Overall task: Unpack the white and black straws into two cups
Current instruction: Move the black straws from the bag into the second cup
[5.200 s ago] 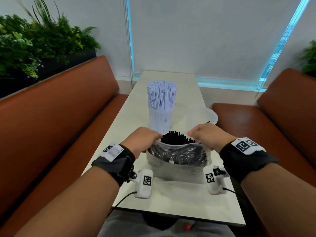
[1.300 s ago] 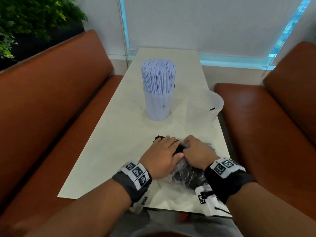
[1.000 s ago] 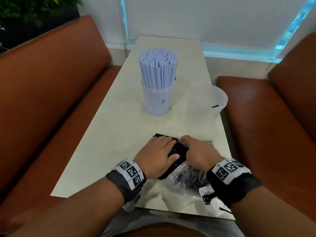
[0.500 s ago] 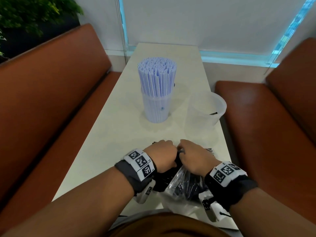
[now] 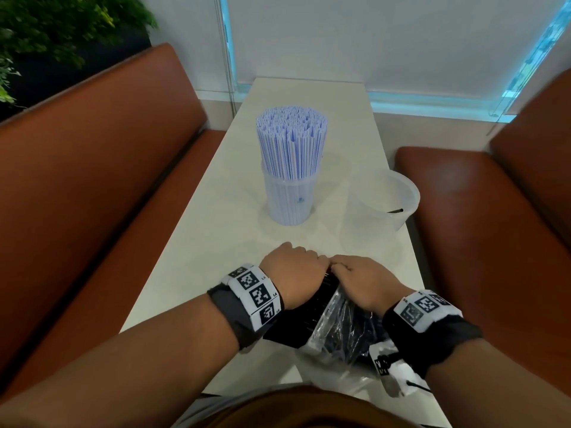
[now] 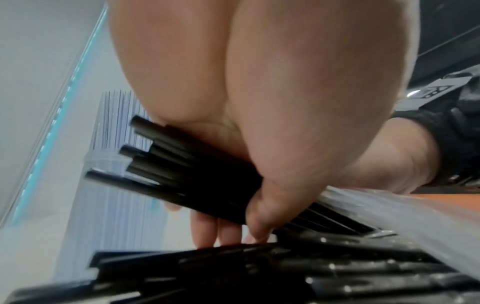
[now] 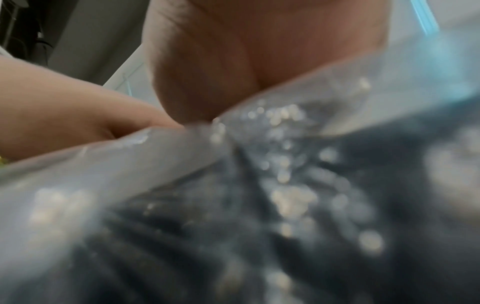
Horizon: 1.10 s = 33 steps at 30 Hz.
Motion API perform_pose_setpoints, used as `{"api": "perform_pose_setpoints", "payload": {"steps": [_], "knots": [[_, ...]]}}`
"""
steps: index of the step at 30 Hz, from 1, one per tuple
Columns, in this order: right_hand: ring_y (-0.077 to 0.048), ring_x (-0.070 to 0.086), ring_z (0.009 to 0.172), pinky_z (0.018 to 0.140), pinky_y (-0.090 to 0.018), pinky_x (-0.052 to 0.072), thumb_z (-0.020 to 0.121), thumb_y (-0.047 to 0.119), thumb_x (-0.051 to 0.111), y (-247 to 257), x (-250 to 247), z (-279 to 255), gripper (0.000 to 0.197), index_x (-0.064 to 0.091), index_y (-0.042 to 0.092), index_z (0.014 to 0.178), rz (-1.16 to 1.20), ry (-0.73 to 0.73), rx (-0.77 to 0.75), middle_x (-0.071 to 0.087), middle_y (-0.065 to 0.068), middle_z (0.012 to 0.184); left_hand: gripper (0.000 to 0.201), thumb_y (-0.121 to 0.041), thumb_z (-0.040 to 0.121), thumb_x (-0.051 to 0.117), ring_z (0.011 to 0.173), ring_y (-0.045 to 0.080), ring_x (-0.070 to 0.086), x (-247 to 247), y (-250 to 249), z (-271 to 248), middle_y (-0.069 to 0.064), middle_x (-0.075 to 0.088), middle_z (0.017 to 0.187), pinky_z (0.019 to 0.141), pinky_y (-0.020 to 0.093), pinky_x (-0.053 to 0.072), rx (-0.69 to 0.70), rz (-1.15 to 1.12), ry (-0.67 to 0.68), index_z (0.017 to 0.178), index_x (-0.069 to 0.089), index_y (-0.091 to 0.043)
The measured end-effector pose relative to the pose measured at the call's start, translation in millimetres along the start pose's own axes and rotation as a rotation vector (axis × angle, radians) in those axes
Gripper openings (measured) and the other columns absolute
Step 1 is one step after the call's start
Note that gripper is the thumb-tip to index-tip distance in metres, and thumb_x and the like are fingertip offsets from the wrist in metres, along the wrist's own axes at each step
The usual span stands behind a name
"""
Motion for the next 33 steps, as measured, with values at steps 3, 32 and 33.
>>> {"api": "perform_pose_setpoints", "payload": {"steps": [3,32,33], "knots": [[-0.013,0.06,0.095,0.09,-0.033,0.047,0.105,0.032,0.03,-3,0,0,0.037,0.067,0.027,0.103,0.056,-0.023,0.009,0.07,0.008,0.102,0.022,-0.02,0.098,0.038,0.099,0.028,0.055,-2,11,-6,0.007,0.059,0.112,0.077,0.04,0.023,-0.025,0.055,-0.017,0.118,0.047,-0.016],[-0.013,0.073,0.085,0.088,-0.034,0.054,0.105,0.03,0.047,39,-60,-1,0.042,0.077,0.013,0.082,0.978,-0.674,0.036,0.078,0.0,0.085,0.01,-0.029,0.094,0.05,0.072,0.021,0.058,-42,65,-19,-0.005,0.056,0.086,0.052,0.032,0.032,-0.101,-0.125,-0.288,0.102,0.045,-0.026],[-0.014,0.073,0.084,0.088,-0.034,0.055,0.104,0.03,0.047,39,-63,-1,0.042,0.078,0.012,0.082,1.001,-0.691,0.042,0.078,-0.001,0.084,0.014,-0.032,0.093,0.053,0.071,0.021,0.059,-46,59,-15,-0.006,0.056,0.085,0.051,0.031,0.031,-0.097,-0.122,-0.315,0.104,0.045,-0.027]]}}
Point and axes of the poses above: each hand's wrist, its own z-axis towards the middle knuckle, its own x-axis out of the palm, y = z × x, the point moved 5 cm from there along z, towards the middle knuckle
